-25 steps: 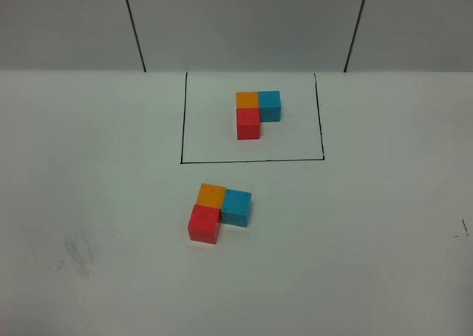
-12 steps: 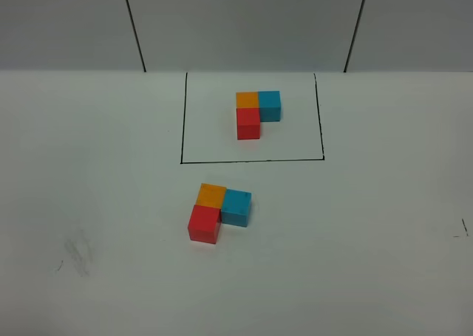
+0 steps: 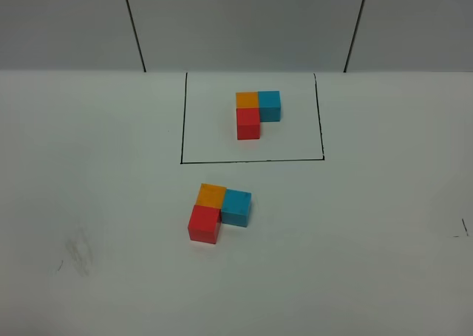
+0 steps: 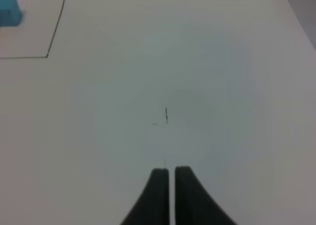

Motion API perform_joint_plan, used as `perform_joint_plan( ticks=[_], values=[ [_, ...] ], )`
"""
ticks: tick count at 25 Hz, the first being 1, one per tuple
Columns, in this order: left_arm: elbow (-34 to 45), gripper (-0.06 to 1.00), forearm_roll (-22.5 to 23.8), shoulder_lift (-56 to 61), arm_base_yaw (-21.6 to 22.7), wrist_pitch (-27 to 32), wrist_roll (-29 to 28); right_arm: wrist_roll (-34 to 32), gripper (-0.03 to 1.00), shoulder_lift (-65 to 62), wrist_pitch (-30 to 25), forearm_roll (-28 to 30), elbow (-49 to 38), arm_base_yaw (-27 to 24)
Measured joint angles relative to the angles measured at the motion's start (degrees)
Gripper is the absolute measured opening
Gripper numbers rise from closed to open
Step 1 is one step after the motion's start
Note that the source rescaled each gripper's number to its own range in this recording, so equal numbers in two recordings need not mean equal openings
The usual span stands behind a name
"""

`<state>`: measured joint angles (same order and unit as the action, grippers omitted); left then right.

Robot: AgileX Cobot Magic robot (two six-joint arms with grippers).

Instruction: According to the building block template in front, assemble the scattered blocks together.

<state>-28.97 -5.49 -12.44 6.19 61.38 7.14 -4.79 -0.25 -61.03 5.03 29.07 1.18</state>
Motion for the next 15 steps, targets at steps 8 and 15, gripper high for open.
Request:
perform_joint_plan(
  ticks=[8,15],
  values=[
    [0.00,0.01,0.00,0.00,0.00,0.00,0.00,-0.56,0.00,0.00,-0.12,0.37,-0.06,0.00],
    [0.00,0.01,0.00,0.00,0.00,0.00,0.00,-0.75,0.00,-0.04,-0.12,0.44,-0.06,0.00]
  ],
)
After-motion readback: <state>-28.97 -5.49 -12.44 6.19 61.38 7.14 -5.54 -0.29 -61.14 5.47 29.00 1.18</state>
